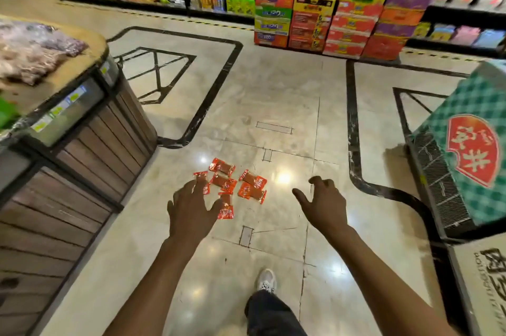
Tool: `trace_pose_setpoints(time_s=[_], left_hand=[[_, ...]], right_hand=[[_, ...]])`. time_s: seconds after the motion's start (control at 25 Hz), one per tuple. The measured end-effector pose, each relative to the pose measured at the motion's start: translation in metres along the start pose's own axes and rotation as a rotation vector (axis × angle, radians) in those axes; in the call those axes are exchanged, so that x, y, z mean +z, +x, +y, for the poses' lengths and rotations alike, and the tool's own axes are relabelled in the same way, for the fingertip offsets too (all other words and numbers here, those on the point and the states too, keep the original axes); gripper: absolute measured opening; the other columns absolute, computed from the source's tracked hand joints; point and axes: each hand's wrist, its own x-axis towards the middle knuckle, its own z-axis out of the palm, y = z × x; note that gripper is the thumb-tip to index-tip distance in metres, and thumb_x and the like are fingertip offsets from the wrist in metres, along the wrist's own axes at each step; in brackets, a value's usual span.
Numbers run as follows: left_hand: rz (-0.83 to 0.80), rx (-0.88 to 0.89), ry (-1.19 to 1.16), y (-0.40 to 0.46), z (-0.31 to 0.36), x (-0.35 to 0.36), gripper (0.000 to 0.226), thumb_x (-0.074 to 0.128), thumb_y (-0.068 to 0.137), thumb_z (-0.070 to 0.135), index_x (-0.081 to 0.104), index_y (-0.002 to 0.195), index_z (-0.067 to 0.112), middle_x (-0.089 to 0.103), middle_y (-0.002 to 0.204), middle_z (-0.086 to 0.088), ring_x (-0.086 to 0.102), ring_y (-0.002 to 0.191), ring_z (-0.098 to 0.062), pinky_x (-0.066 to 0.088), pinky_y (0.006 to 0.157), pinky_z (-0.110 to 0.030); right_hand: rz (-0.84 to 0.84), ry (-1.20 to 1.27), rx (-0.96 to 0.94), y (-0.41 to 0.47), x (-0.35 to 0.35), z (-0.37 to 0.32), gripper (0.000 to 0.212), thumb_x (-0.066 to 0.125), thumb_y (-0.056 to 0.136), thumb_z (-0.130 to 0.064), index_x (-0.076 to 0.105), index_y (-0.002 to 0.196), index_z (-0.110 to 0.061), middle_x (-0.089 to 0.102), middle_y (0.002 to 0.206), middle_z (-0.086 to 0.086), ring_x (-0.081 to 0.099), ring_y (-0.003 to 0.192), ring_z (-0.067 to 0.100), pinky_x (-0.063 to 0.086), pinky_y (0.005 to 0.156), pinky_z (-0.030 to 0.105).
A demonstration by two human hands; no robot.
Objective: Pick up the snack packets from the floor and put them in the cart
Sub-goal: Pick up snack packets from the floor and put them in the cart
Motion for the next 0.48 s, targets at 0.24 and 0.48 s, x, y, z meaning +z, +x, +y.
trace_pose_setpoints(time_s=[0.24, 0.48], left_hand=[[-0.077, -0.192, -0.032, 0.09, -0.005, 0.019, 0.068, 0.061, 0.091, 0.059, 0.049, 0.147, 0.023, 0.045, 0.156, -0.005, 0.042, 0.14, -0.032, 0.041, 0.112, -0.051], [-0.102, -0.266, -0.108, 0.194, 0.011, 0.058, 0.066, 0.062, 0.09, 0.059, 0.052, 0.144, 0.021, 0.049, 0.152, -0.006, 0.047, 0.137, -0.031, 0.045, 0.109, -0.047]], right_hand=[[-0.171, -0.018, -0.083, 0.135, 0.029, -0.035, 0.057, 0.058, 0.093, -0.057, 0.054, 0.132, -0.016, 0.061, 0.124, 0.013, 0.067, 0.1, 0.032, 0.055, 0.083, 0.042], [-0.24, -0.052, -0.115, 0.262, 0.052, -0.058, 0.053, 0.059, 0.094, -0.051, 0.053, 0.133, -0.016, 0.059, 0.128, 0.012, 0.066, 0.103, 0.032, 0.053, 0.084, 0.04]])
